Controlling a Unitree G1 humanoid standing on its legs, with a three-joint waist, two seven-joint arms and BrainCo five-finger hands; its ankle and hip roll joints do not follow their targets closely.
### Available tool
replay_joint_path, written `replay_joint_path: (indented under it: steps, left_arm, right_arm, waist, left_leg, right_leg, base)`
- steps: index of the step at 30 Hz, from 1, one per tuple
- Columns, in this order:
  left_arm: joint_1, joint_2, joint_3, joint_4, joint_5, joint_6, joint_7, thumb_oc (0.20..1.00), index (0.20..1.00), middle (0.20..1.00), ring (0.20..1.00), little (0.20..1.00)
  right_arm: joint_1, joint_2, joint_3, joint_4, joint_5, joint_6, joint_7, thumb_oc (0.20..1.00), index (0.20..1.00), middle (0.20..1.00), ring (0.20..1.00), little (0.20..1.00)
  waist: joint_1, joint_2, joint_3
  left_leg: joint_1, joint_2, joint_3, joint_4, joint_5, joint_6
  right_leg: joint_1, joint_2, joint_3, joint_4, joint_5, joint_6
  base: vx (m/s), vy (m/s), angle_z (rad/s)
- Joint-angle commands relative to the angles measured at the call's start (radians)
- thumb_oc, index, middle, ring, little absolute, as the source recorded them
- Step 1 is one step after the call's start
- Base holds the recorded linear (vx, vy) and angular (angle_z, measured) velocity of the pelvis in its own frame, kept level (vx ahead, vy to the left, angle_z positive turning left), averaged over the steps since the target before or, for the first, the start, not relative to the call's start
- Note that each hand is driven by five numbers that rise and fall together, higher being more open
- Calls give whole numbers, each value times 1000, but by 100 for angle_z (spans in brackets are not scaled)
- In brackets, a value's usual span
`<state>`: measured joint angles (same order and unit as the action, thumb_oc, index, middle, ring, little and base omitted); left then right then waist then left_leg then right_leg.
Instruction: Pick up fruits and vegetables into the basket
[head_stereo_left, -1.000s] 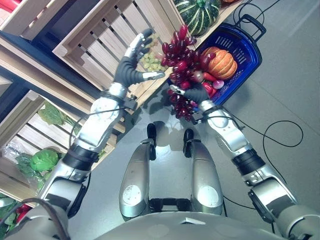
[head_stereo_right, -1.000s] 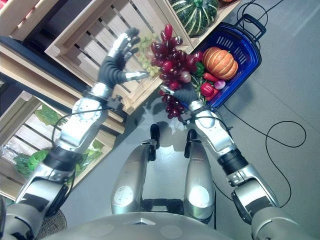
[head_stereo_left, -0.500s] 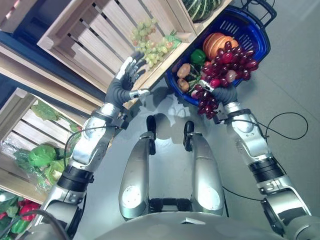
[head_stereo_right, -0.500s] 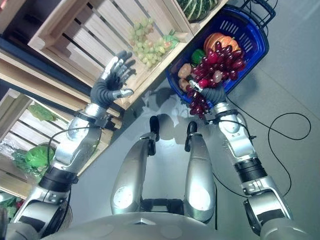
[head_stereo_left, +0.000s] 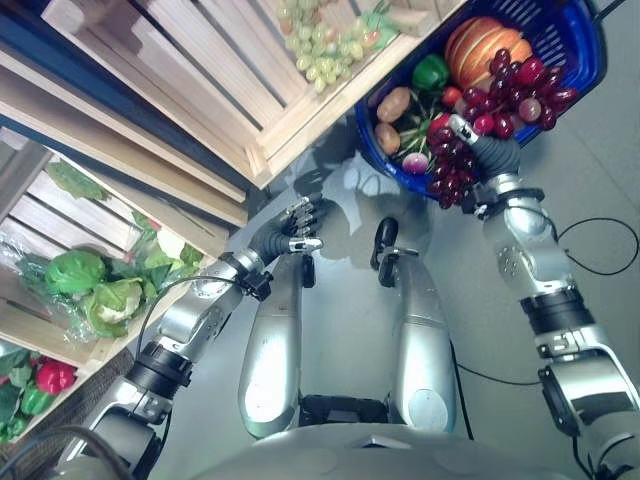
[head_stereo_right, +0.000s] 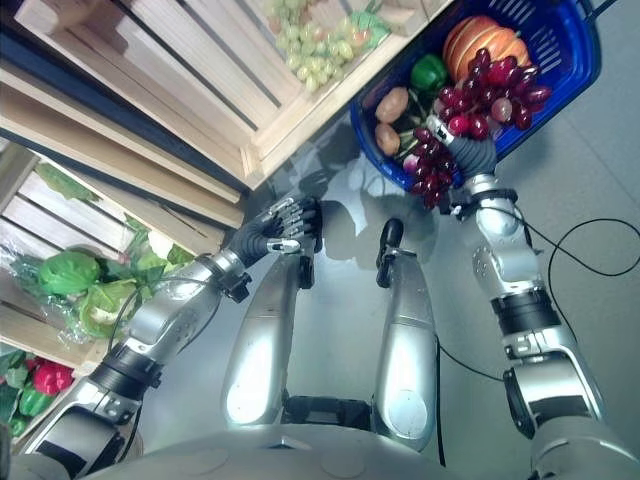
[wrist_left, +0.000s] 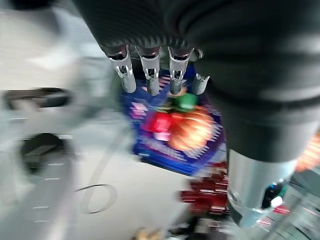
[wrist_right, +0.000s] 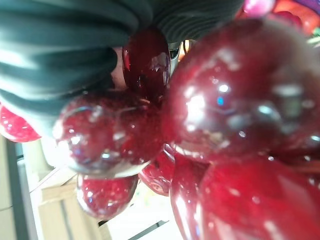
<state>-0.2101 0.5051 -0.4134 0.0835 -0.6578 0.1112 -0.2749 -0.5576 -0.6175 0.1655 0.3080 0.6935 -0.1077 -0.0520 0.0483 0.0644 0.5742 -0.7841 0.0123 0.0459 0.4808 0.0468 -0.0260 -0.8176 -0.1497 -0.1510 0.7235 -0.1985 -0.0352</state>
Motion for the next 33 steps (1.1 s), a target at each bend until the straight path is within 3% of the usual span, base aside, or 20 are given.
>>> replay_joint_path:
  steps: [1,16,21,28,32,33]
  left_arm:
    - [37,19,-47,3,-18,-13,25,1000,1000,1000,1000,1000]
    - [20,16,-139,93,-13,-98,85,1000,1000,1000,1000,1000]
    - [12,-8,-182,145,27,-124,147,1000,1000,1000,1000,1000]
    - [17,-32,-207,156,16,-174,169,1000,1000,1000,1000,1000]
    - [27,-46,-222,173,48,-201,192,1000,1000,1000,1000,1000]
    - [29,-48,-226,174,50,-205,195,1000,1000,1000,1000,1000]
  right_arm:
    - [-73,-78,-12,0,98,5,40,200,200,200,200,200]
    - [-282,-135,14,248,335,174,41,200,200,200,200,200]
    - [-352,-141,9,369,432,223,-17,200,200,200,200,200]
    - [-389,-152,-14,452,493,218,-47,200,200,200,200,200]
    - [-399,-150,-32,465,502,145,-44,200,200,200,200,200]
    - [-399,-150,-35,465,482,118,-57,890,890,890,890,890]
  waist:
    - [-4,54,-54]
    - [25,132,-54]
    - [32,149,-54]
    - [36,164,-54]
    - [37,167,-54]
    - [36,167,-54]
  left_leg:
    - [-4,-43,52,87,-161,71]
    - [-199,-44,34,122,-138,60]
    - [-264,-46,30,149,-144,59]
    - [-306,-49,27,156,-142,58]
    - [-315,-50,23,147,-139,56]
    - [-315,-50,22,145,-139,55]
  right_leg:
    - [-32,11,-59,-8,57,53]
    - [-252,-2,-26,79,42,37]
    - [-324,-4,-14,122,31,32]
    - [-372,-4,-6,138,30,30]
    - [-383,-1,-5,129,33,28]
    - [-383,1,-3,128,33,27]
  base:
    - [-14,21,6]
    - [-2,11,3]
    - [7,5,-2]
    - [0,0,0]
    - [0,0,0]
    - [0,0,0]
